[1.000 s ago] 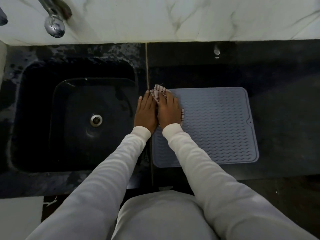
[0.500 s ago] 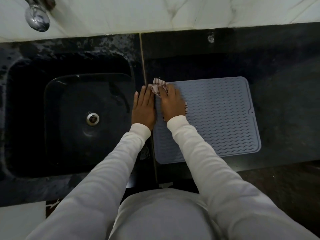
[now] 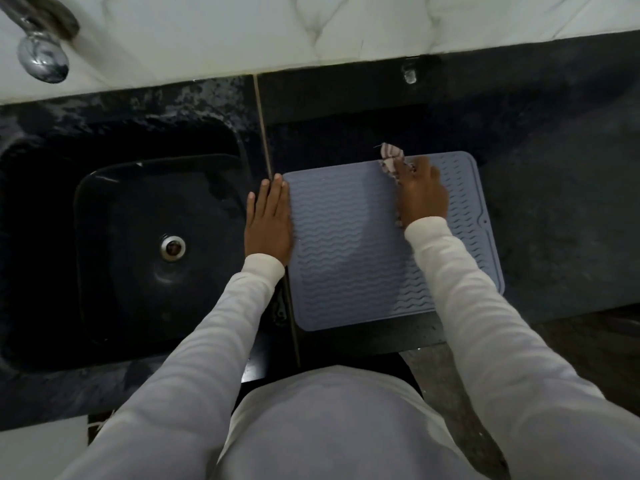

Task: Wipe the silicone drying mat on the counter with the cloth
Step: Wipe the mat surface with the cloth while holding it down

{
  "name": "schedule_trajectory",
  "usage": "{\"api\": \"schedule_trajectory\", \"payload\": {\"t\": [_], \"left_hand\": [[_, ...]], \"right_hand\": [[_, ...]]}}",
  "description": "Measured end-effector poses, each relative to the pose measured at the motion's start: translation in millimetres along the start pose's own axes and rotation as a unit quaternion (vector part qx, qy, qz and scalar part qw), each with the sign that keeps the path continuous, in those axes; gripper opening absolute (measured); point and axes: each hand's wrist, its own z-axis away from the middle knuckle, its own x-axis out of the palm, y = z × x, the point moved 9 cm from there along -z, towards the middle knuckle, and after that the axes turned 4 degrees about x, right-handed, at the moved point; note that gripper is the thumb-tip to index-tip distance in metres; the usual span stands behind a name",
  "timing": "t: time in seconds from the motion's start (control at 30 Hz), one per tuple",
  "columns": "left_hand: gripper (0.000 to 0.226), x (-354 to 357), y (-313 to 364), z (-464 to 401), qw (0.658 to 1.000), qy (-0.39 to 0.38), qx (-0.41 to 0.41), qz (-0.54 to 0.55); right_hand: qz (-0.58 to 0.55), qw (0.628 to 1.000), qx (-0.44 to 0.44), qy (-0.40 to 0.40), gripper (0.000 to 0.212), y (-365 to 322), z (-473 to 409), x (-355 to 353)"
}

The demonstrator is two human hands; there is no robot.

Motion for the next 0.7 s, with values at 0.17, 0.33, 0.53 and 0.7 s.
{"api": "schedule_trajectory", "payload": {"t": [0.17, 0.33, 0.53, 0.7], "left_hand": [[0.058, -2, 2, 1, 1.0, 0.009, -0.004, 0.008], [0.058, -3, 2, 2, 1.0, 0.011, -0.006, 0.004], [0.058, -2, 3, 2, 1.0, 0.003, -0.008, 0.0], [0.056, -5, 5, 0, 1.0, -0.002, -0.005, 0.005]], "right_hand": [[0.039, 0.999, 0.026, -0.003, 0.047, 67, -20, -8], [0.024, 0.996, 0.09, 0.013, 0.04, 110, -28, -17], [0.022, 0.993, 0.11, 0.028, 0.043, 120, -30, -19], [-0.076, 0.99, 0.105, 0.055, 0.042, 80, -26, -43]]}}
